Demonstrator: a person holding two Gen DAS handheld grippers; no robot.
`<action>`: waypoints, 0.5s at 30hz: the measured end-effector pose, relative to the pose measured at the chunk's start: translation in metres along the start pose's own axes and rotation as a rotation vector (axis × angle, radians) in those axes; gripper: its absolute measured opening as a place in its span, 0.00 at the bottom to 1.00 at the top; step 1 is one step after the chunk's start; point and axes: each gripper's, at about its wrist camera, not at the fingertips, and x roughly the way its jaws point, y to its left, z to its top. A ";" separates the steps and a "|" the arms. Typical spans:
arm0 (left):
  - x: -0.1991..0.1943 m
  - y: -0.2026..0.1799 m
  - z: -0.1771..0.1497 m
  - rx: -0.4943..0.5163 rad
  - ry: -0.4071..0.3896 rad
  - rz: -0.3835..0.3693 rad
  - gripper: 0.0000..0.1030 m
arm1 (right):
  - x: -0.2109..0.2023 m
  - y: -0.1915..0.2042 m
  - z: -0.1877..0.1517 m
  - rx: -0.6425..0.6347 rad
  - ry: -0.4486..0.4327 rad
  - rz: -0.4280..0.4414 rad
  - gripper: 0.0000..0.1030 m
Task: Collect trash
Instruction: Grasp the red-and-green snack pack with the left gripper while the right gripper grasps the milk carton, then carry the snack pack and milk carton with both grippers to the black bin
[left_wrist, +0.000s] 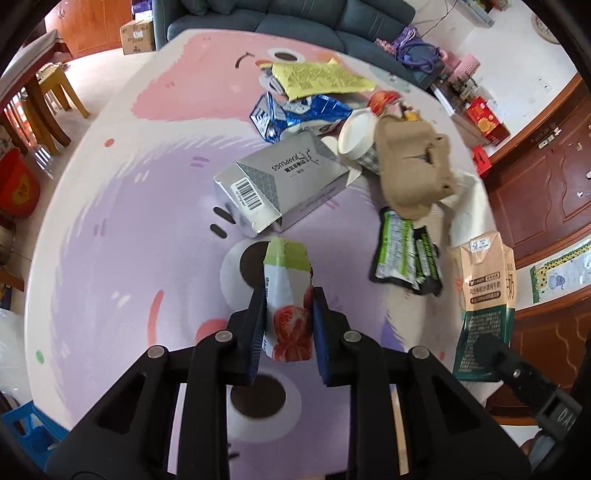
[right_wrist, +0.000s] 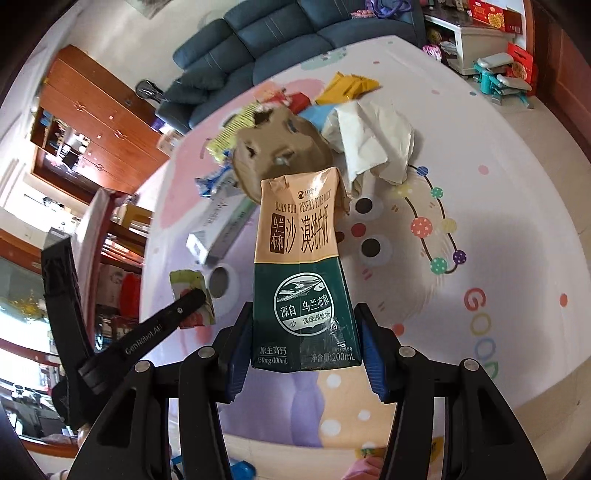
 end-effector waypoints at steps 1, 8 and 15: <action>-0.009 0.005 -0.004 -0.001 -0.003 -0.004 0.19 | -0.006 0.007 -0.003 -0.003 -0.006 0.007 0.51; -0.078 0.009 -0.034 0.005 -0.053 -0.037 0.19 | -0.059 0.025 -0.036 -0.043 -0.051 0.067 0.51; -0.156 -0.005 -0.077 0.095 -0.148 -0.018 0.20 | -0.116 0.031 -0.075 -0.070 -0.068 0.120 0.51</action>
